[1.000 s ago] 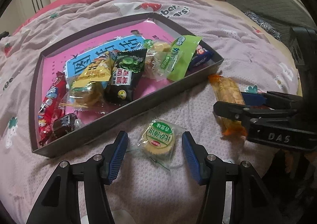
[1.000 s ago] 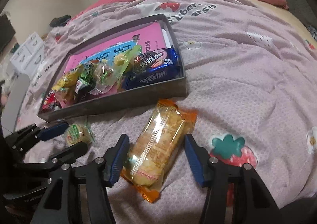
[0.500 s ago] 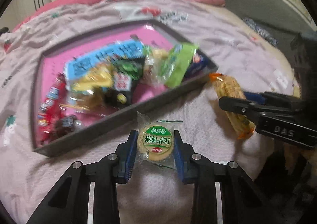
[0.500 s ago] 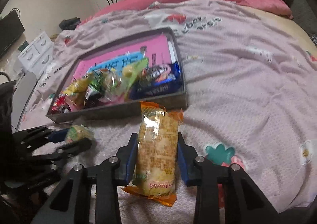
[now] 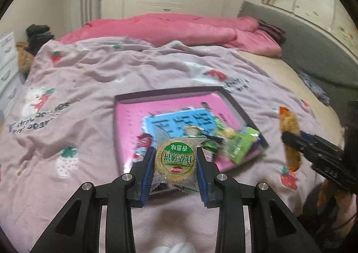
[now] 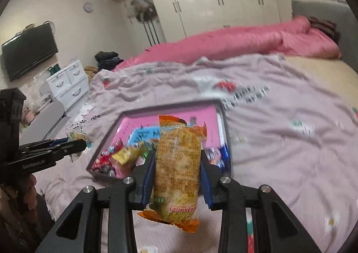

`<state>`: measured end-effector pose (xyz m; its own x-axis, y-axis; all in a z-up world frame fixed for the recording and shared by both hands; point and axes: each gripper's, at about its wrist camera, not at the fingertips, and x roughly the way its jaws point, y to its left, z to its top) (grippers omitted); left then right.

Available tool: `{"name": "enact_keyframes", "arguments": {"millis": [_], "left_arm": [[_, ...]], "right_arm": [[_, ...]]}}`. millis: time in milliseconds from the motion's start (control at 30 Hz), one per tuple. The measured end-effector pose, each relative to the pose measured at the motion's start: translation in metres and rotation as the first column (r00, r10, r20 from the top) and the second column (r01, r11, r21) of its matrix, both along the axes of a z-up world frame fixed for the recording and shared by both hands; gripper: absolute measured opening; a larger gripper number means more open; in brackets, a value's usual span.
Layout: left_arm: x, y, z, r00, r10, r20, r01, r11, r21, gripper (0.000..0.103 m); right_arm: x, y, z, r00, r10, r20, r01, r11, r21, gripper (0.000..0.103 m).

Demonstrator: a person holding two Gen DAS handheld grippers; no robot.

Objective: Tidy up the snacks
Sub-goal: 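Carry the cake into the tray with the left tool while the right tool lowers the bread there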

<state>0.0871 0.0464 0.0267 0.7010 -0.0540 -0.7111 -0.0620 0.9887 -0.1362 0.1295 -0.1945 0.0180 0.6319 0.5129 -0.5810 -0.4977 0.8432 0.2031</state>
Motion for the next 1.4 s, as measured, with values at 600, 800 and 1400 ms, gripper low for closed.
{"name": "enact_keyframes", "arguments": {"millis": [600,800,1400], "left_arm": [[0.039,0.028,-0.03,0.994,0.104,-0.044,-0.105,0.994,-0.03,0.035],[0.051,0.025,-0.047,0.991,0.102,-0.083,-0.105,0.994,-0.024,0.035],[0.06,0.019,-0.072,0.985,0.091,-0.146,-0.094,0.995,-0.019,0.035]], "right_arm": [[0.041,0.047,-0.009,0.998,0.057,0.036,-0.056,0.998,-0.028,0.037],[0.05,0.054,-0.02,0.997,0.072,0.008,-0.071,0.997,-0.032,0.037],[0.07,0.064,-0.058,0.991,0.077,-0.105,-0.083,0.995,-0.057,0.037]]}}
